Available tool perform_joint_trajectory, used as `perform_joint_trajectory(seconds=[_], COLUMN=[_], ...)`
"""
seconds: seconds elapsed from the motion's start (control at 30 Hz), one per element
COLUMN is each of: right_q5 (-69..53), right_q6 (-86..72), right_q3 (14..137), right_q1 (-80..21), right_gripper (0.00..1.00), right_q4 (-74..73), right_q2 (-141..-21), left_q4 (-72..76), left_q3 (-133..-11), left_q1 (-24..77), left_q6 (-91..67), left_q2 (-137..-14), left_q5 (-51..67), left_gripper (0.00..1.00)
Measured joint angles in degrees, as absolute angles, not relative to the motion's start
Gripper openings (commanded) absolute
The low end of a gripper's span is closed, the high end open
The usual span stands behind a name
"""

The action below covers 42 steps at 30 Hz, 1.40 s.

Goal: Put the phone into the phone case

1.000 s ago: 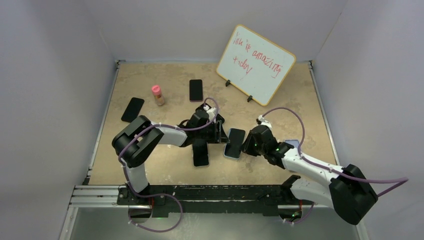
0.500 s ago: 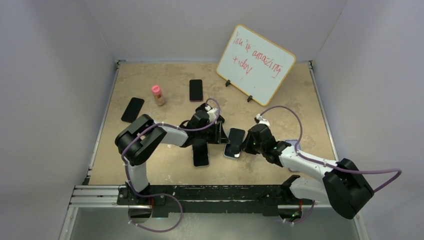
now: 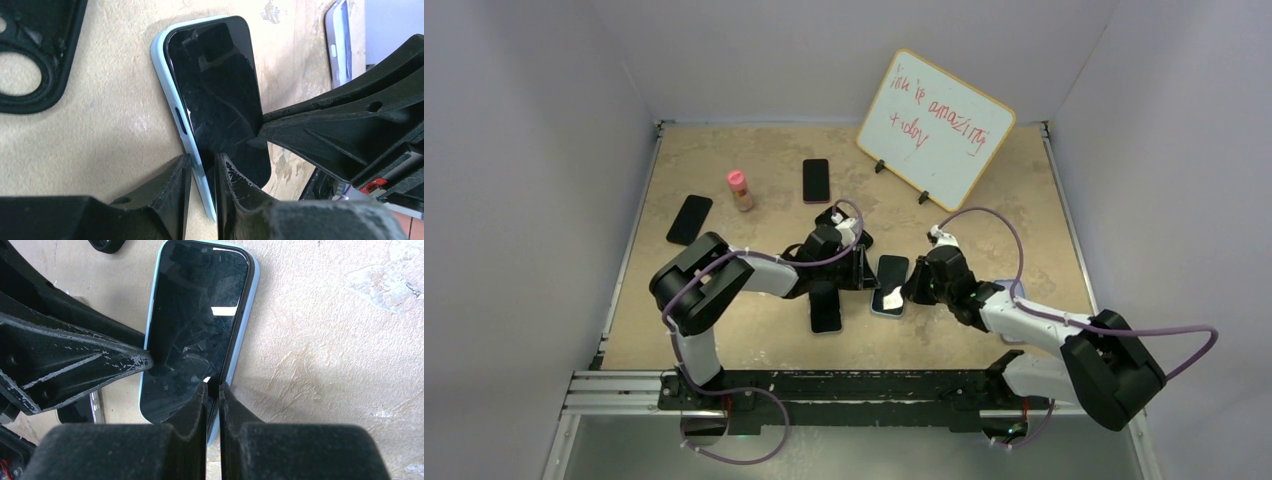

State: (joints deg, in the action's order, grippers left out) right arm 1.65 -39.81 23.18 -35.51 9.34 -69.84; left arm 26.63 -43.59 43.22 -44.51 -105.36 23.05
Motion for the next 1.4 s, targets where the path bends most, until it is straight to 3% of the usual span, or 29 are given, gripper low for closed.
perform_joint_trajectory(seconds=[0.1, 0.33, 0.53, 0.9, 1.27, 1.4], right_q5=[1.8, 2.3, 4.0, 1.9, -6.1, -7.7], right_q6=[-39.8, -40.8, -42.1, -44.6, -49.1, -50.2], right_q3=[23.3, 23.1, 23.1, 23.1, 19.3, 18.7], right_q1=[-35.5, -36.0, -36.4, -34.8, -31.5, -31.5], right_gripper=[0.10, 0.39, 0.50, 0.73, 0.82, 0.83], right_q4=[9.6, 7.7, 6.0, 7.0, 18.3, 22.2], right_q2=[-70.1, -65.8, -60.0, -64.6, -68.7, -70.3], left_q4=[24.4, 20.7, 18.5, 19.0, 23.7, 25.3], left_q3=[-43.2, -39.9, -38.5, -38.5, -39.9, -40.4], left_q1=[44.4, 48.3, 49.2, 44.6, 43.9, 43.9], left_q6=[-45.1, -48.2, -50.5, -52.0, -53.3, -53.4], left_q2=[-103.9, -99.2, -95.1, -93.1, -100.9, -102.1], left_q5=[19.9, 16.5, 15.9, 15.7, 18.2, 19.0], left_gripper=[0.24, 0.28, 0.35, 0.36, 0.36, 0.29])
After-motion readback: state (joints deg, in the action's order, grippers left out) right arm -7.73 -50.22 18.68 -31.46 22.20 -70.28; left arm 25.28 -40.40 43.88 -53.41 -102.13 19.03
